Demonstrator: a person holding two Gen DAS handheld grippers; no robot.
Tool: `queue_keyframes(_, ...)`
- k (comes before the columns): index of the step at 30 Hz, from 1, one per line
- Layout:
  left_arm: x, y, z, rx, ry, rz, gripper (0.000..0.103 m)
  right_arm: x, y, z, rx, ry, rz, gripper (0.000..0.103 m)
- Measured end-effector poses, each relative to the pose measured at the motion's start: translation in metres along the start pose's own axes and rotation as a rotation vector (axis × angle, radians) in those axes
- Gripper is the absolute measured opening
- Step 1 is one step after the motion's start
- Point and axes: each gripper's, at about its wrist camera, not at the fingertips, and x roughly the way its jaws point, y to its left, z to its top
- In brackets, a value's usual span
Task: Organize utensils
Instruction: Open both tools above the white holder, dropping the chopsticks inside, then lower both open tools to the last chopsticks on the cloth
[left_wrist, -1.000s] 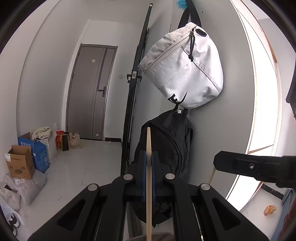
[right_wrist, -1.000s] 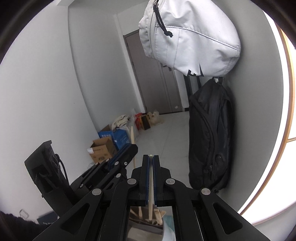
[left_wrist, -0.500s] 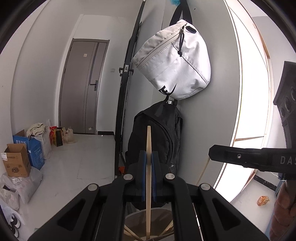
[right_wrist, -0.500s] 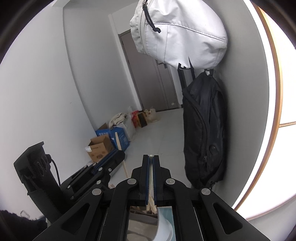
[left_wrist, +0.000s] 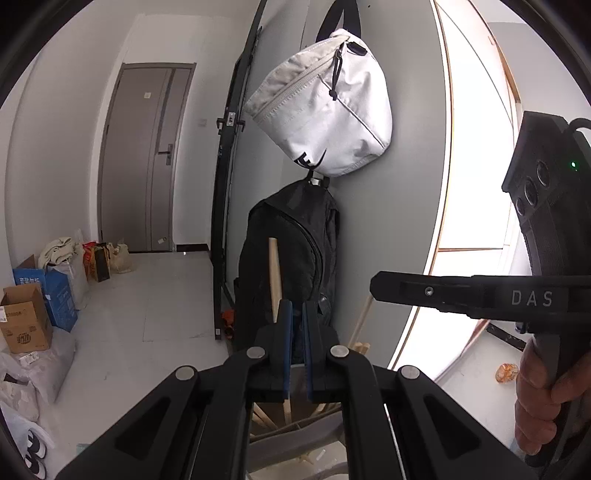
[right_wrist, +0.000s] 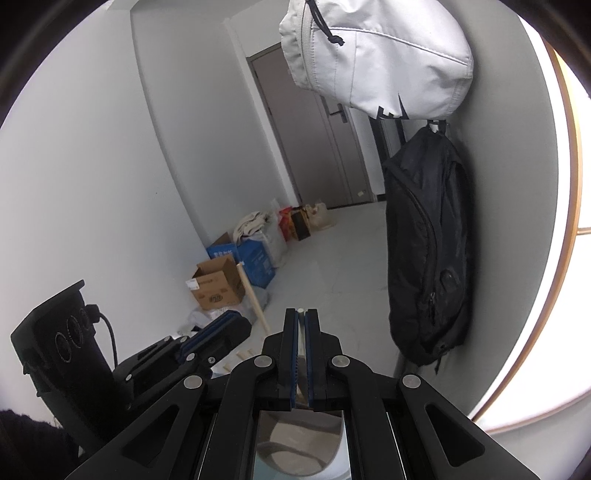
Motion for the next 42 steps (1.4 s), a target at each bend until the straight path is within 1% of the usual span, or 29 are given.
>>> queue_keyframes(3, -0.003, -0.004, -0.001, 0.022, 0.011, -0.017, 0.001, 0.001, 0.006, -0.002, -0.019, 0.013, 0.006, 0.003)
queue_keyframes(7, -0.011, -0.004, -0.002, 0.018, 0.017, -0.023, 0.001, 0.005, 0.009, -0.005, -0.021, 0.040, 0.015, 0.003)
queue_keyframes(11, -0.023, 0.000, -0.003, 0.009, 0.019, -0.021, 0.001, 0.021, 0.006, -0.014, -0.002, 0.111, 0.016, 0.003)
queue_keyframes(15, -0.030, 0.012, -0.003, -0.035, 0.036, 0.022, 0.001, 0.024, 0.009, -0.022, -0.009, 0.127, 0.003, 0.004)
queue_keyframes(18, -0.035, 0.024, -0.002, -0.090, 0.063, 0.082, 0.002, 0.012, 0.009, -0.021, 0.017, 0.083, 0.028, 0.008)
queue_keyframes(19, -0.036, 0.026, -0.001, -0.101, 0.081, 0.106, 0.004, 0.006, 0.010, -0.021, 0.024, 0.065, 0.028, 0.010)
queue_keyframes(20, -0.038, 0.030, 0.000, -0.121, 0.094, 0.120, 0.012, 0.003, 0.011, -0.022, 0.031, 0.052, 0.033, 0.024)
queue_keyframes(21, -0.041, 0.033, 0.000, -0.139, 0.098, 0.127, 0.018, -0.003, 0.011, -0.022, 0.043, 0.033, 0.035, 0.032)
queue_keyframes(22, -0.043, 0.035, 0.001, -0.158, 0.105, 0.141, 0.036, -0.008, 0.011, -0.023, 0.055, 0.015, 0.033, 0.047)
queue_keyframes(23, -0.047, 0.037, 0.003, -0.176, 0.114, 0.165, 0.057, -0.014, 0.011, -0.024, 0.065, 0.000, 0.036, 0.047)
queue_keyframes(24, -0.052, 0.039, 0.004, -0.188, 0.113, 0.178, 0.064, -0.018, 0.011, -0.025, 0.069, -0.004, 0.047, 0.047)
queue_keyframes(26, -0.064, 0.039, 0.007, -0.204, 0.092, 0.188, 0.068, -0.028, 0.014, -0.027, 0.078, -0.017, 0.050, 0.048)
queue_keyframes(27, -0.067, 0.038, 0.008, -0.205, 0.097, 0.195, 0.070, -0.032, 0.014, -0.028, 0.080, -0.026, 0.051, 0.055)
queue_keyframes(28, -0.070, 0.037, 0.009, -0.205, 0.110, 0.208, 0.079, -0.038, 0.016, -0.029, 0.082, -0.036, 0.057, 0.058)
queue_keyframes(29, -0.071, 0.036, 0.010, -0.209, 0.121, 0.219, 0.083, -0.044, 0.019, -0.030, 0.082, -0.049, 0.056, 0.063)
queue_keyframes(30, -0.073, 0.035, 0.009, -0.216, 0.126, 0.221, 0.084, -0.049, 0.021, -0.030, 0.079, -0.058, 0.054, 0.069)
queue_keyframes(32, -0.078, 0.032, 0.008, -0.220, 0.139, 0.227, 0.084, -0.058, 0.026, -0.033, 0.073, -0.068, 0.049, 0.076)
queue_keyframes(34, -0.083, 0.028, 0.007, -0.215, 0.159, 0.257, 0.084, -0.064, 0.032, -0.036, 0.071, -0.070, 0.052, 0.077)
queue_keyframes(35, -0.086, 0.026, 0.006, -0.214, 0.162, 0.265, 0.084, -0.067, 0.034, -0.039, 0.069, -0.069, 0.057, 0.079)
queue_keyframes(39, -0.103, 0.018, 0.003, -0.212, 0.149, 0.297, 0.084, -0.079, 0.045, -0.052, 0.065, -0.079, 0.056, 0.086)
queue_keyframes(40, -0.106, 0.015, 0.002, -0.207, 0.144, 0.299, 0.085, -0.080, 0.046, -0.056, 0.064, -0.080, 0.054, 0.087)
queue_keyframes(41, -0.110, 0.013, 0.001, -0.200, 0.140, 0.304, 0.091, -0.080, 0.047, -0.060, 0.064, -0.079, 0.053, 0.089)
queue_keyframes(42, -0.113, 0.009, -0.001, -0.189, 0.134, 0.317, 0.093, -0.082, 0.049, -0.064, 0.066, -0.077, 0.054, 0.092)
